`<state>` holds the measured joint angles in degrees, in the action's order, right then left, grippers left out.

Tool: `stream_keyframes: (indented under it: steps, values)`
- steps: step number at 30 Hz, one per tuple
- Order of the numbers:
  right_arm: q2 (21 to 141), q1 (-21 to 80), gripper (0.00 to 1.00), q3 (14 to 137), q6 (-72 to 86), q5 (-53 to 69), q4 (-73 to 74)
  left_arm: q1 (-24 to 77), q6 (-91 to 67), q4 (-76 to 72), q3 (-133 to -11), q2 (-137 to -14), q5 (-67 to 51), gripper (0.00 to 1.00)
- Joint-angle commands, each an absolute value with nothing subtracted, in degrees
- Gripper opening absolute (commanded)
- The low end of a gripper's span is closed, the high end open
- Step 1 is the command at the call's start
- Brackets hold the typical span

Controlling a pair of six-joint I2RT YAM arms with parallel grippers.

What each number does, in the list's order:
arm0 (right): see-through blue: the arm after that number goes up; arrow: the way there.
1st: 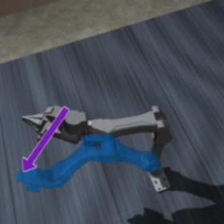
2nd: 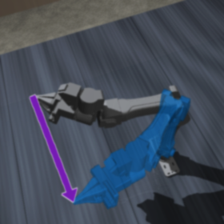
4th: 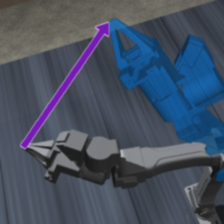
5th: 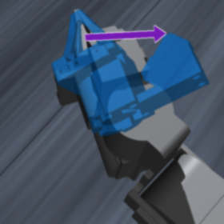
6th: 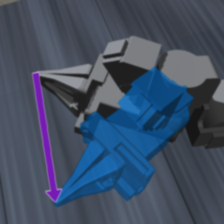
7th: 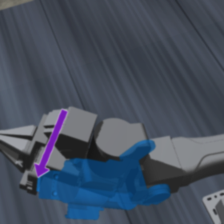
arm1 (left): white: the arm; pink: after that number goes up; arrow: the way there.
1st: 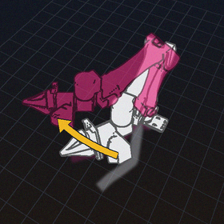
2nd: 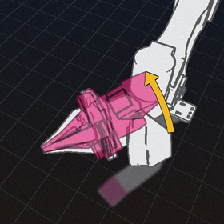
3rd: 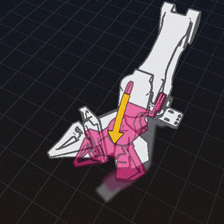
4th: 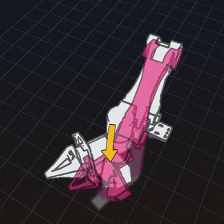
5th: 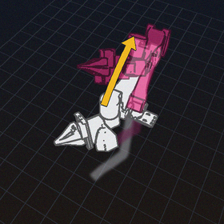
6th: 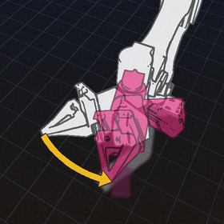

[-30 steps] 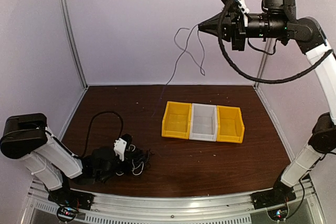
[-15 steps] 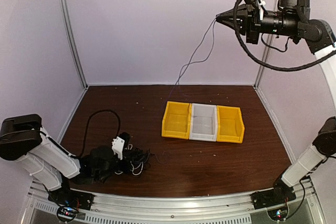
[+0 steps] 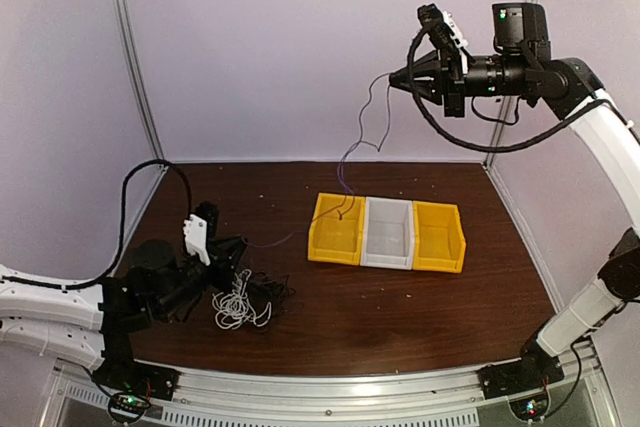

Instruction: Untangle the cables

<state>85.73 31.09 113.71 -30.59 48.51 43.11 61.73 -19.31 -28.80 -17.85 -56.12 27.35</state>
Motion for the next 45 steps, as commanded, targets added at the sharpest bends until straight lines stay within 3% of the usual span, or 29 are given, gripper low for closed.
stream_keyframes:
  steps: [1, 8, 14, 20, 27, 31, 34, 38, 45]
  values:
    - [86.0, 30.8, 0.0, 111.4, -29.1, 50.4, 39.7, 62.0, -14.1, -18.5, -21.8, -47.6, 31.6, 0.14]
    - [85.2, 31.1, 0.0, 98.2, -30.3, 50.0, 38.2, 61.9, -9.7, -12.7, -25.8, -36.1, 34.5, 0.13]
    - [85.4, 35.5, 0.0, 88.3, -34.2, 44.9, 39.3, 61.8, -4.8, -4.1, -35.2, -39.9, 32.6, 0.01]
    - [86.4, 37.6, 0.0, 90.0, -34.7, 42.8, 40.4, 61.9, -1.6, 4.1, -47.8, -45.3, 31.4, 0.0]
    - [87.6, 37.5, 0.0, 92.6, -33.5, 43.4, 41.0, 61.3, 5.2, -1.4, -52.6, -49.0, 33.3, 0.0]
    - [89.5, 37.6, 0.0, 93.3, -30.7, 46.6, 40.8, 61.3, -5.3, 8.9, -59.5, -55.9, 33.5, 0.0]
    - [90.1, 36.9, 0.0, 93.2, -28.1, 45.2, 39.8, 61.2, -14.6, 10.6, -57.6, -57.8, 32.5, 0.0]
    - [87.9, 33.7, 0.0, 88.7, -24.5, 43.3, 37.5, 61.0, -19.9, 14.0, -58.3, -60.6, 32.3, 0.0]
    - [81.8, 21.7, 0.0, 89.3, -17.6, 46.3, 31.2, 59.8, -15.3, 19.7, -68.6, -61.5, 36.8, 0.0]
